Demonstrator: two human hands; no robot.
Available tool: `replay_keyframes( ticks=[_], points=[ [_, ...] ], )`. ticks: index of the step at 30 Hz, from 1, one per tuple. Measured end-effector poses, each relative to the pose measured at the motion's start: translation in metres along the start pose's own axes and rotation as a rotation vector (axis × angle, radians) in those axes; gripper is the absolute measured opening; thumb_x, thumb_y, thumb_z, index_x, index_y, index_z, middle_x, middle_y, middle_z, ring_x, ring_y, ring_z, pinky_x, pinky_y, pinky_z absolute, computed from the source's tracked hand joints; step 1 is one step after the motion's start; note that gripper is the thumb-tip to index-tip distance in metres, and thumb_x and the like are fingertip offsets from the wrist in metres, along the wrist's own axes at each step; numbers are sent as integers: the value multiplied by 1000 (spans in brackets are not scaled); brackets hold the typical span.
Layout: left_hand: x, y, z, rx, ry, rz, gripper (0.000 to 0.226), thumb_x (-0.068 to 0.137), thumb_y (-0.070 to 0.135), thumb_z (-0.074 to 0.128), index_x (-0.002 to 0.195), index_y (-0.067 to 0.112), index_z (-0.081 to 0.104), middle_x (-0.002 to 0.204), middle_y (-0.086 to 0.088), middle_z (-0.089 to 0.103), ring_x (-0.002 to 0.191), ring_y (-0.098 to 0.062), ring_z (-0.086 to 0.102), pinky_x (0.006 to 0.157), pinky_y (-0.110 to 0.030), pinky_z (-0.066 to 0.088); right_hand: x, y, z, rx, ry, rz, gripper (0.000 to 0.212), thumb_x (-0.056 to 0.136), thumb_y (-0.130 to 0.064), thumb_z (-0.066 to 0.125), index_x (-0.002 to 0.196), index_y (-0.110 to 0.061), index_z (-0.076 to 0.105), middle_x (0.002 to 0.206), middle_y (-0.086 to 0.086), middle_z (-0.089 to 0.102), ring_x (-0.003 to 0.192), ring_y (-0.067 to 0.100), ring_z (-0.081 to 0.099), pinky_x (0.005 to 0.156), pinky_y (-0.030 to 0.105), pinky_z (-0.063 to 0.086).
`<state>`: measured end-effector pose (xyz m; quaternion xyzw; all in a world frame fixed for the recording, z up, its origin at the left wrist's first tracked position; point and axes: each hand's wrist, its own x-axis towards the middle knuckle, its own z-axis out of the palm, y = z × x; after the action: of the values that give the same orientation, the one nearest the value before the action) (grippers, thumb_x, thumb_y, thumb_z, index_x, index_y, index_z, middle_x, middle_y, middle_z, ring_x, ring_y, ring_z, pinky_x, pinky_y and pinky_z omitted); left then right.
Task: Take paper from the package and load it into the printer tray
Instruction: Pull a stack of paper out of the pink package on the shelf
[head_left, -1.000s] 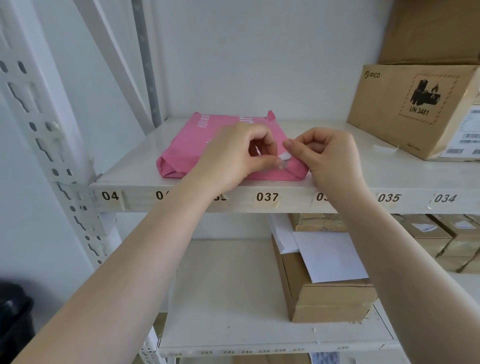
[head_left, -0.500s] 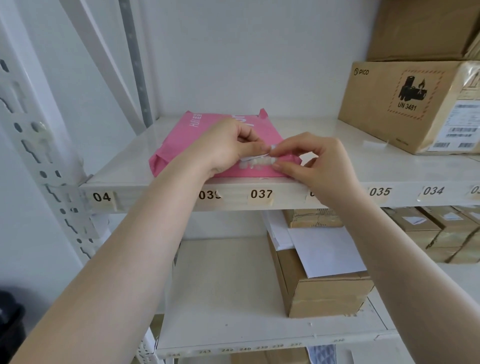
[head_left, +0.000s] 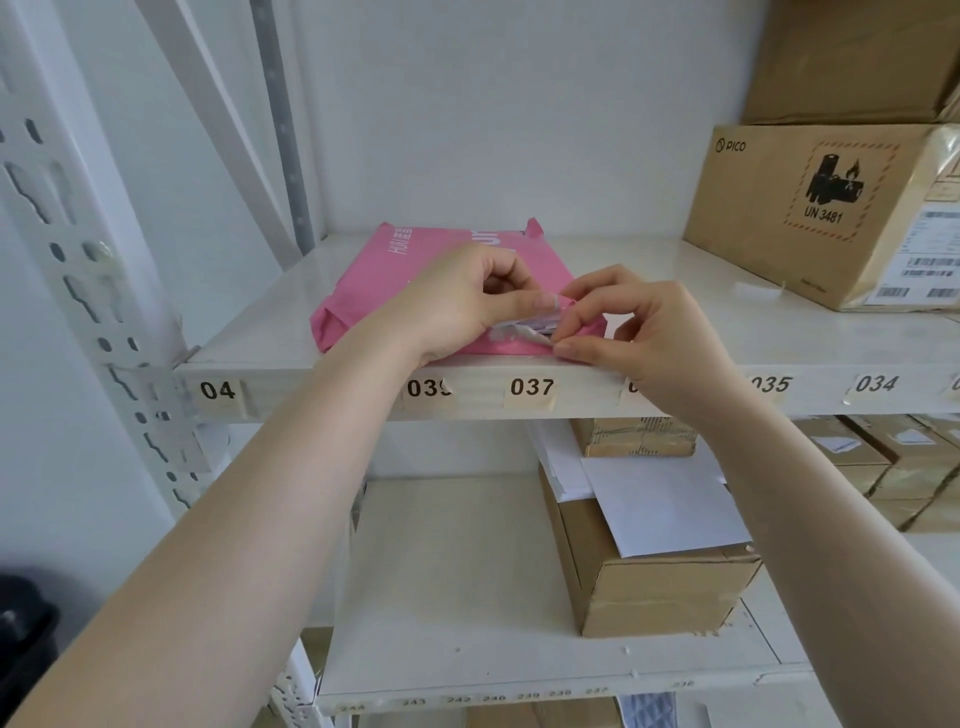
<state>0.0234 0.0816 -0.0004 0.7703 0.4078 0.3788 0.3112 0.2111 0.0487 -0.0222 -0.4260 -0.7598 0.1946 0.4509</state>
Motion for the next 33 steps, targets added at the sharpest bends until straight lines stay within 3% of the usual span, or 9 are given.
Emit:
replay_keyframes(
  ticks=[4,8,13,16,18,24,29,32,33],
  points=[
    [-7,5,-7,33,-49,29,27,70,18,80,91,9,65,78,-1,64,64,-3,56,63,-12,46,-3,-2,0,-9,27,-7,8,74,-6,78,77,-12,73,107,4,62,54,-8,53,49,10,34],
    [-17,4,-13,173,61,93,35,66,25,83,92,15,63,82,7,67,68,-5,58,63,-15,46,-1,-5,3,-36,42,-34,16,71,-15,81,84,-20,74,110,4,65,77,5,57,59,10,37],
    [-23,-3,-25,233,99,119,27,64,26,84,77,13,64,71,12,62,62,0,54,57,-7,39,5,-13,17,-22,129,-9,15,68,-29,83,80,-23,76,103,-3,68,87,-2,59,70,5,36],
    [-19,-7,-25,238,116,111,23,67,28,81,76,11,67,68,9,61,61,-4,52,56,-10,39,9,-14,26,-58,163,11,20,59,-51,79,75,-38,74,97,-15,67,93,3,63,89,32,48],
    [-18,-9,-25,235,108,110,18,72,26,78,76,13,66,69,7,61,63,-6,52,57,-12,39,10,-16,29,-73,182,18,26,54,-59,74,72,-40,73,92,-18,67,92,5,64,94,45,46],
    [-20,-9,-26,106,69,78,12,81,20,70,78,16,60,68,8,61,57,5,51,58,-7,37,8,-13,27,-83,134,-21,12,66,-30,84,68,-33,72,101,-14,63,108,13,53,89,23,39],
    [-15,-11,-24,123,179,100,18,78,18,73,74,21,56,62,10,65,58,-1,58,65,-19,46,1,-12,23,-176,-15,-64,13,64,-27,84,69,-34,74,108,-21,55,113,12,42,104,44,32],
    [-14,-13,-20,107,276,122,27,73,15,76,73,22,50,65,0,65,60,-18,61,66,-35,52,2,-12,21,-193,-37,-70,16,63,-28,85,66,-37,73,112,-24,53,118,14,41,105,46,31],
    [-14,-12,-19,112,283,139,28,73,13,75,71,22,48,63,1,63,57,-16,58,63,-34,50,2,-11,21,-191,-44,-70,16,62,-27,85,65,-37,73,113,-24,53,118,15,41,105,46,31]
  ],
)
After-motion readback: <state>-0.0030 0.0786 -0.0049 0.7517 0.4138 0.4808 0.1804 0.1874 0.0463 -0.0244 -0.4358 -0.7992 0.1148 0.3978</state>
